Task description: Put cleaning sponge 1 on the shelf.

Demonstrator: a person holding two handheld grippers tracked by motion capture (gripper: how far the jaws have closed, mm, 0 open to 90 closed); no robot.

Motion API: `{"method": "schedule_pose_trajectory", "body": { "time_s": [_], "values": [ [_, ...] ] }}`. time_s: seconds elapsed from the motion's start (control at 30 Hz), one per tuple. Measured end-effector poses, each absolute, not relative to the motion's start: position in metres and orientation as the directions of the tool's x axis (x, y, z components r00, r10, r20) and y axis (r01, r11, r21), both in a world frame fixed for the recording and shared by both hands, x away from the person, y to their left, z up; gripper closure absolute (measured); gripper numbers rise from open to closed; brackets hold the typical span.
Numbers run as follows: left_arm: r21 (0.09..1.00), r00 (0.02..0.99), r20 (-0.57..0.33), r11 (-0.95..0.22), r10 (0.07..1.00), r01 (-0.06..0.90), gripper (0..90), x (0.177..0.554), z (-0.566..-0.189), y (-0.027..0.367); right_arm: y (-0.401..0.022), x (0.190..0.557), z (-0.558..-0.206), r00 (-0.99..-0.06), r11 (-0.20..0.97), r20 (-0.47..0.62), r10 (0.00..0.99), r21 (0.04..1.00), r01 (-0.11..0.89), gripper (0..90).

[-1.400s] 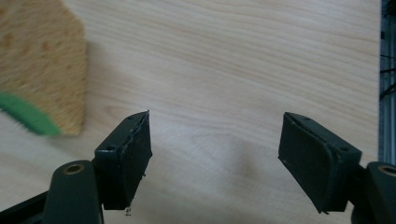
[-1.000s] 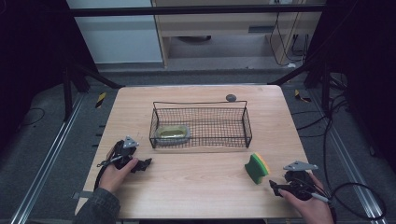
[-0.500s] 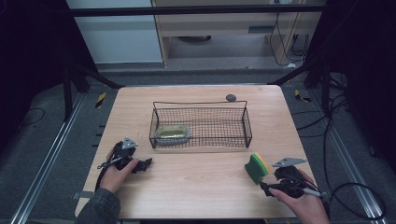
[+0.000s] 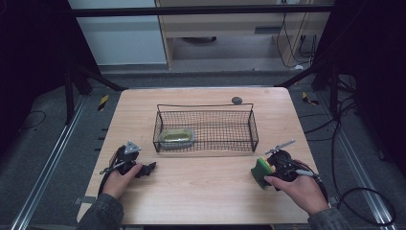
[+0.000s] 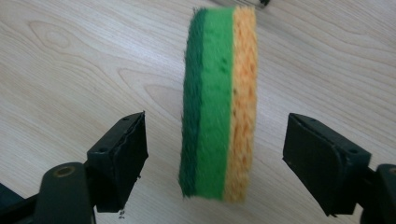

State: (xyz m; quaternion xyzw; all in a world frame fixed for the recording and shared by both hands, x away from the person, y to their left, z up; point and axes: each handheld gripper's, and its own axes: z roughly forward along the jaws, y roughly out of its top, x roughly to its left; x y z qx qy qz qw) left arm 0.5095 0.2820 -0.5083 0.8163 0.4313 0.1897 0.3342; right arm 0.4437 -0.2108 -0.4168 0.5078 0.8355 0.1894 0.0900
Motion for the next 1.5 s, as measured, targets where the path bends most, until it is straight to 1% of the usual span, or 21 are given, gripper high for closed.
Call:
{"method": "schedule_pose_trajectory", "body": {
  "time_s": [0.2,0.3,0.47,0.57,0.63,0.73,0.77,0.87,1.0,1.07,1.1,1.2,1.5],
  "values": [
    [0.71,0.558,0.019,-0.404,0.83,0.577,0.0,0.51,-0.508,0.282,-0.204,0.46,-0.414,-0.47,0.417,0.062,0.881,0.367,0.831,29.3],
    [0.71,0.558,0.019,-0.404,0.83,0.577,0.0,0.51,-0.508,0.282,-0.201,0.467,-0.414,-0.481,0.436,0.049,0.875,0.351,0.829,32.7],
    [0.71,0.558,0.02,-0.405,0.829,0.577,0.0,0.51,-0.508,0.282,-0.197,0.474,-0.416,-0.487,0.447,0.046,0.872,0.329,0.832,37.2],
    [0.71,0.558,0.019,-0.405,0.829,0.577,0.0,0.51,-0.508,0.282,-0.197,0.475,-0.415,-0.495,0.453,0.055,0.867,0.328,0.829,42.3],
    [0.71,0.559,0.02,-0.406,0.829,0.576,0.0,0.51,-0.508,0.282,-0.197,0.474,-0.417,-0.509,0.468,0.059,0.859,0.317,0.825,46.8],
    [0.71,0.559,0.02,-0.406,0.829,0.576,0.0,0.51,-0.508,0.282,-0.196,0.473,-0.419,-0.511,0.471,0.07,0.856,0.301,0.829,62.4],
    [0.71,0.56,0.02,-0.406,0.829,0.576,0.0,0.51,-0.508,0.282,-0.197,0.473,-0.418,-0.521,0.477,0.073,0.85,0.311,0.822,64.3],
    [0.71,0.56,0.02,-0.406,0.828,0.576,0.0,0.51,-0.508,0.282,-0.198,0.472,-0.413,-0.519,0.47,0.084,0.851,0.318,0.823,64.6],
    [0.71,0.56,0.02,-0.406,0.828,0.576,0.0,0.51,-0.508,0.282,-0.21,0.477,-0.397,-0.498,0.446,0.049,0.866,0.376,0.812,64.5],
    [0.71,0.56,0.02,-0.406,0.828,0.576,0.0,0.51,-0.508,0.282,-0.213,0.479,-0.393,-0.491,0.441,0.036,0.87,0.388,0.809,64.5],
    [0.71,0.56,0.02,-0.406,0.828,0.576,0.0,0.51,-0.508,0.282,-0.22,0.485,-0.381,-0.482,0.434,0.007,0.876,0.423,0.796,64.4],
    [0.71,0.56,0.02,-0.406,0.828,0.576,0.0,0.51,-0.508,0.282,-0.227,0.495,-0.366,-0.468,0.422,-0.009,0.884,0.448,0.788,64.3],
    [0.71,0.56,0.02,-0.406,0.828,0.575,0.0,0.51,-0.508,0.282,-0.232,0.523,-0.338,-0.454,0.422,-0.069,0.888,0.513,0.747,64.2]
  ]
}}
